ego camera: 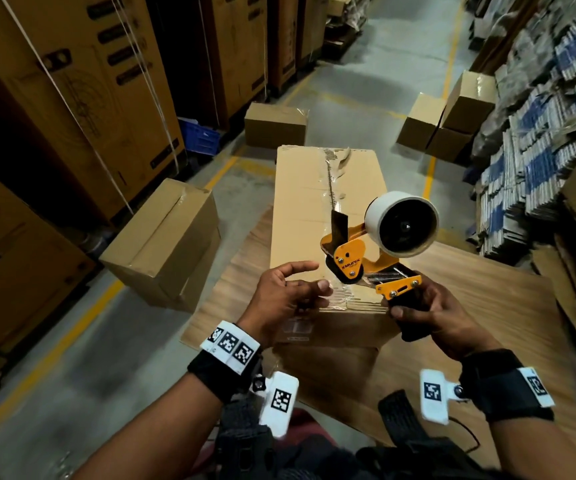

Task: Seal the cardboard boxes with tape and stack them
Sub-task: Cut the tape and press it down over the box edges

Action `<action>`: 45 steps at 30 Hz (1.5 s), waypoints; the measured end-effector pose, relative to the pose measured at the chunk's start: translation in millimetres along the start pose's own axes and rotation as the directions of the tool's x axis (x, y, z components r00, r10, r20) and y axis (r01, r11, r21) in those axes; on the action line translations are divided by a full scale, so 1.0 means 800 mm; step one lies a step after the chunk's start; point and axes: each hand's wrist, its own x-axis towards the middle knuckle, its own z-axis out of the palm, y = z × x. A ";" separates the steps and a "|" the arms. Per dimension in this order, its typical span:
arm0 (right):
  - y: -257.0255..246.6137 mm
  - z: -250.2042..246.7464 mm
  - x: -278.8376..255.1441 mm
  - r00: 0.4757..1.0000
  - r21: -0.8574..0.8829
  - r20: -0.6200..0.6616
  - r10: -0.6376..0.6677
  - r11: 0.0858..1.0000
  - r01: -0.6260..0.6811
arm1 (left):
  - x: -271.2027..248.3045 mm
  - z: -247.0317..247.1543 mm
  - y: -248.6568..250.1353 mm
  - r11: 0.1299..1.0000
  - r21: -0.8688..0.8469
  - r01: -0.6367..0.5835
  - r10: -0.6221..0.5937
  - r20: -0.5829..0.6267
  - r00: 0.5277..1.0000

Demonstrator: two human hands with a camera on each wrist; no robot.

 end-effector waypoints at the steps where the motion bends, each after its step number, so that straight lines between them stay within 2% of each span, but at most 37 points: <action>1: -0.001 -0.002 0.000 1.000 0.006 0.008 0.001 1.000 -0.001 | 0.002 -0.005 0.005 0.998 0.018 0.062 -0.062 0.016 0.998; 3: 0.004 -0.007 0.002 1.000 0.011 0.019 0.009 1.000 -0.009 | 0.006 -0.016 0.015 0.983 0.090 0.158 -0.162 0.035 0.986; 6: 0.012 -0.006 0.004 1.000 -0.049 0.016 0.000 0.999 0.000 | 0.015 -0.034 0.028 0.936 0.275 0.221 -0.235 0.018 0.972; 9: 0.001 0.008 0.000 0.999 -0.125 0.028 -0.038 0.991 0.041 | 0.021 -0.045 0.037 0.883 0.423 0.206 -0.236 0.019 0.972; 11: -0.008 0.010 -0.001 0.998 -0.135 0.018 -0.052 0.989 0.054 | 0.025 -0.056 0.046 0.855 0.490 0.173 -0.188 -0.018 0.982; 13: -0.017 0.003 0.000 0.998 -0.130 -0.027 -0.065 0.990 0.061 | 0.030 -0.076 0.057 0.841 0.514 0.169 -0.145 -0.087 0.986; 16: -0.024 -0.013 0.003 0.995 -0.130 -0.059 -0.078 0.989 0.070 | 0.034 -0.106 0.062 0.822 0.514 0.244 -0.200 -0.140 0.970; 21: -0.010 -0.021 0.016 0.998 -0.192 0.015 -0.057 0.980 0.059 | 0.027 -0.134 0.048 0.760 0.569 0.313 -0.288 -0.135 0.948; 24: -0.001 -0.017 0.020 0.997 -0.265 0.064 -0.035 0.963 0.050 | 0.018 -0.150 0.037 0.755 0.559 0.343 -0.337 -0.120 0.934; 30: -0.001 -0.009 0.024 0.994 -0.385 0.106 -0.029 0.920 0.067 | 0.011 -0.145 0.017 0.814 0.499 0.298 -0.233 -0.189 0.954; 35: -0.012 -0.005 0.022 0.992 -0.442 0.111 -0.056 0.891 0.100 | 0.008 -0.136 0.000 0.815 0.549 0.186 -0.065 -0.232 0.971; 39: -0.026 0.003 0.028 0.985 -0.498 0.162 -0.062 0.857 0.136 | 0.006 -0.146 -0.008 0.829 0.537 0.155 -0.031 -0.232 0.972; 45: -0.029 0.012 0.038 0.988 -0.574 0.154 -0.019 0.812 0.105 | 0.012 -0.145 -0.021 0.838 0.535 0.109 0.046 -0.268 0.962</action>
